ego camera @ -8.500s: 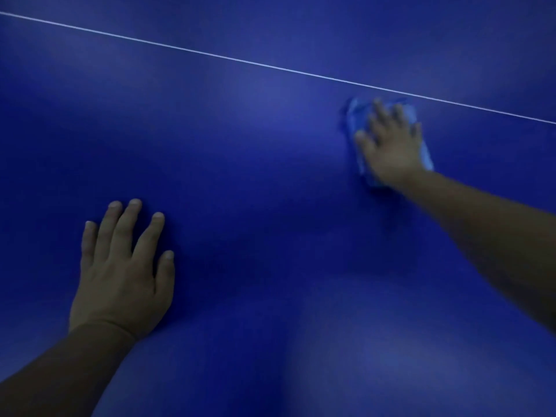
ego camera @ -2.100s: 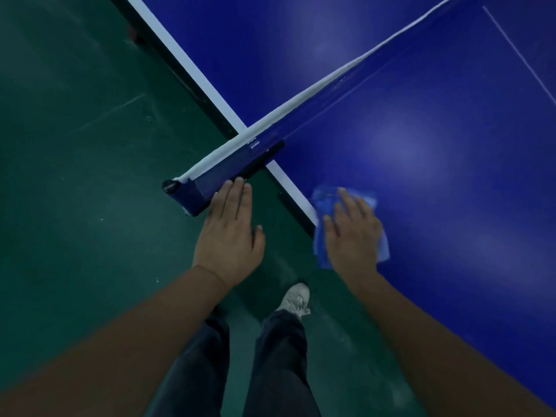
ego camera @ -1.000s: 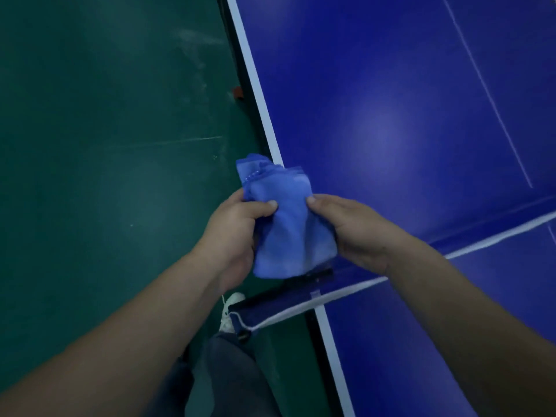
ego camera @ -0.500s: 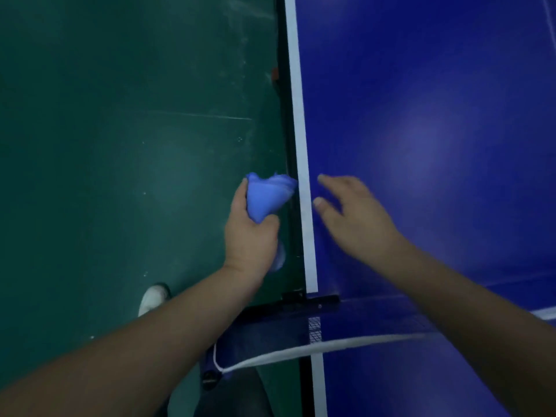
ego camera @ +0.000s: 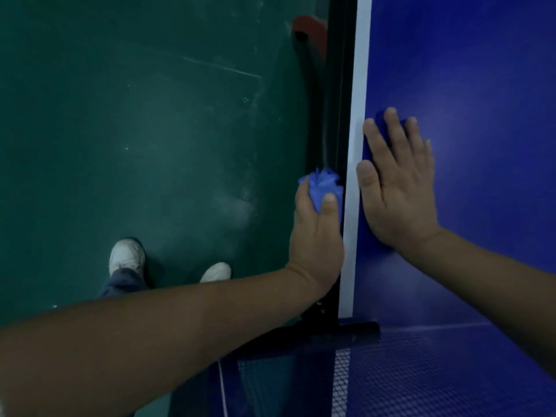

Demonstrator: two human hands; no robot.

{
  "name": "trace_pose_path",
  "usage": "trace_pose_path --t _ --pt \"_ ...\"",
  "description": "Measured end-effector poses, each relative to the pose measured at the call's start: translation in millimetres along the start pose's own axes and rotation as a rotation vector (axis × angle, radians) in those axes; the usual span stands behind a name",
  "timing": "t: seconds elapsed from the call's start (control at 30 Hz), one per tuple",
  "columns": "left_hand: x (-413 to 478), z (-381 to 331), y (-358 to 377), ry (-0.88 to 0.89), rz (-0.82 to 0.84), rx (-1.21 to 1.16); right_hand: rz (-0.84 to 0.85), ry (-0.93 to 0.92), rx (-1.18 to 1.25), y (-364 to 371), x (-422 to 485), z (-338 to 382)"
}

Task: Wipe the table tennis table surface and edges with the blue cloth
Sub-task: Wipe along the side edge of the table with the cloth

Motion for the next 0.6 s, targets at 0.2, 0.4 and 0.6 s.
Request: trace_pose_path --t 0.2,0.4,0.6 --pt "36.6 -45.0 21.3 0.161 -0.040 0.057 0.000 0.018 -0.002 -3.5 2.5 3.2" --pt "-25.6 7.2 -8.5 -0.098 0.194 0.057 -0.037 0.192 0.022 -5.4 2.4 -4.1" --pt "45.4 -45.7 28.9 0.043 0.024 0.053 -0.032 0.266 -0.003 -4.3 9.1 -4.1"
Point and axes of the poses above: each hand's wrist, its own x-axis towards the middle knuckle, its own y-axis out of the palm, z = x × y, the point moved 4 cm from there along x, towards the middle knuckle, and after that the axes turned 14 degrees about -z, right-handed, at the moved point
